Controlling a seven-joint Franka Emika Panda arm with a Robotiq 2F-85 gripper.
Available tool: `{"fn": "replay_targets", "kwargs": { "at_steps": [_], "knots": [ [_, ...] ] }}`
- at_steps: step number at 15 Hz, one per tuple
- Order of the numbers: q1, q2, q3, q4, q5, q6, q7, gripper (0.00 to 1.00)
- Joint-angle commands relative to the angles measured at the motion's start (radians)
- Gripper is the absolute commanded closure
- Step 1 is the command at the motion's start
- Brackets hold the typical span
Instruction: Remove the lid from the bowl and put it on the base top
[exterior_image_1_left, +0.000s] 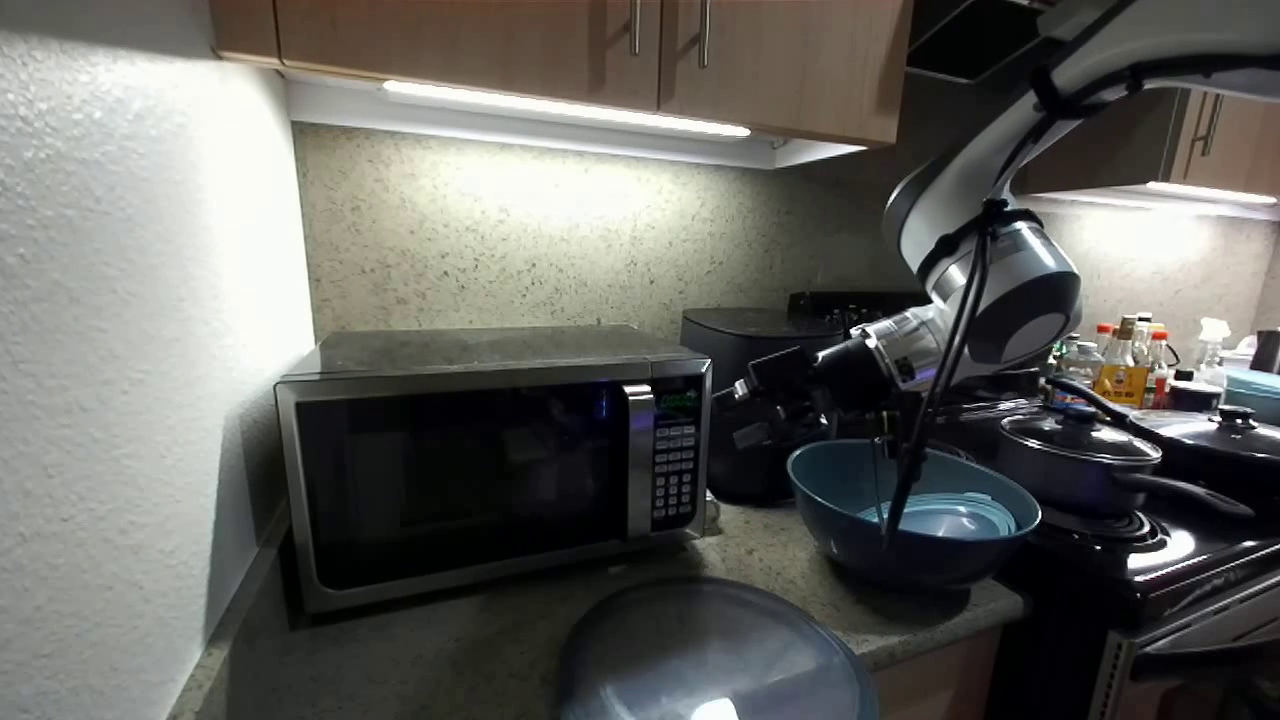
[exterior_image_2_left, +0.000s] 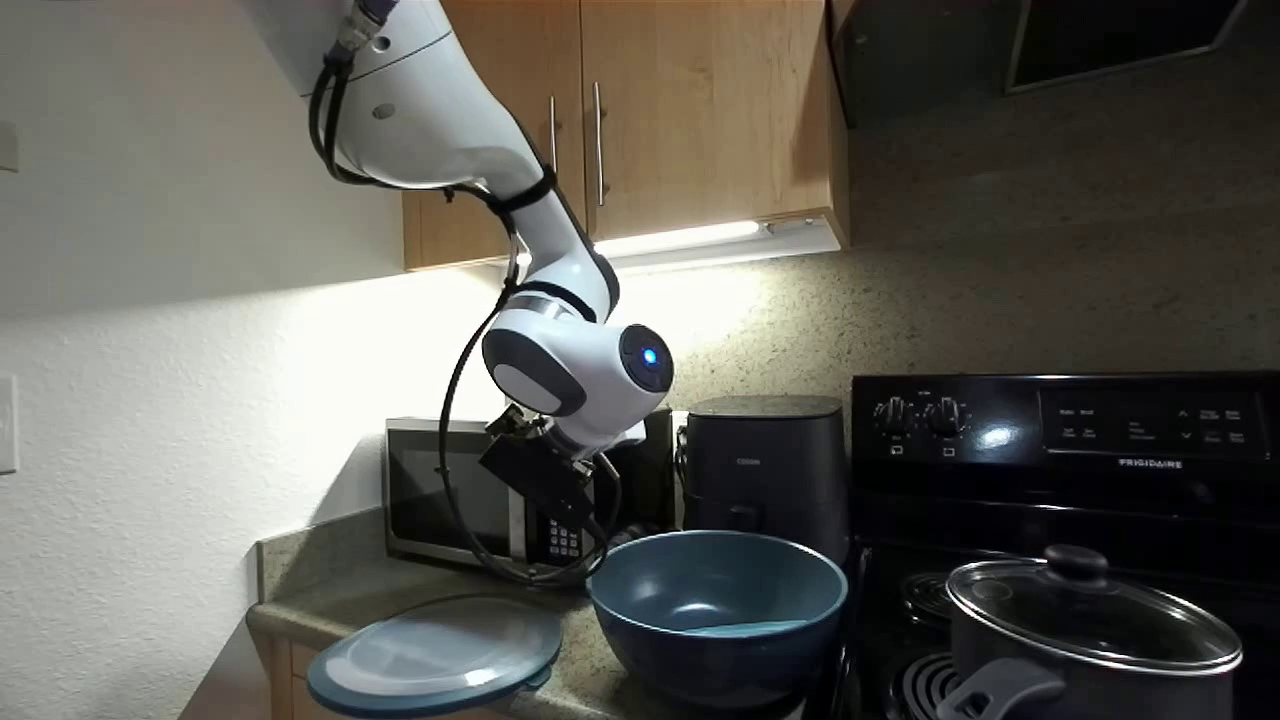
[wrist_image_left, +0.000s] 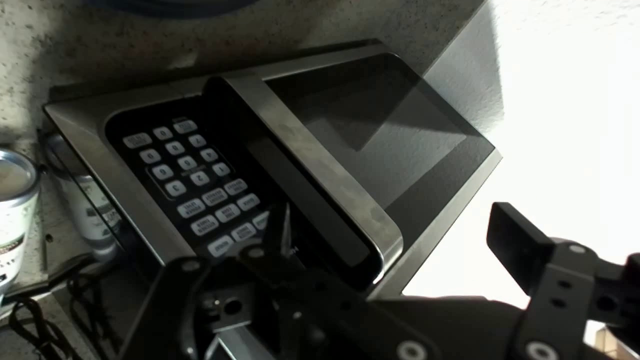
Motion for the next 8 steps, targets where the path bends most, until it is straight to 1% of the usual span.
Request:
{"fn": "replay_targets", "kwargs": {
  "at_steps": [1,8],
  "knots": [
    [0.000,-0.007,0.002,0.001,0.007,-0.001,-0.004,0.00],
    [0.001,-0.020,0.006,0.000,0.008,-0.001,-0.004,0.00]
  ]
}}
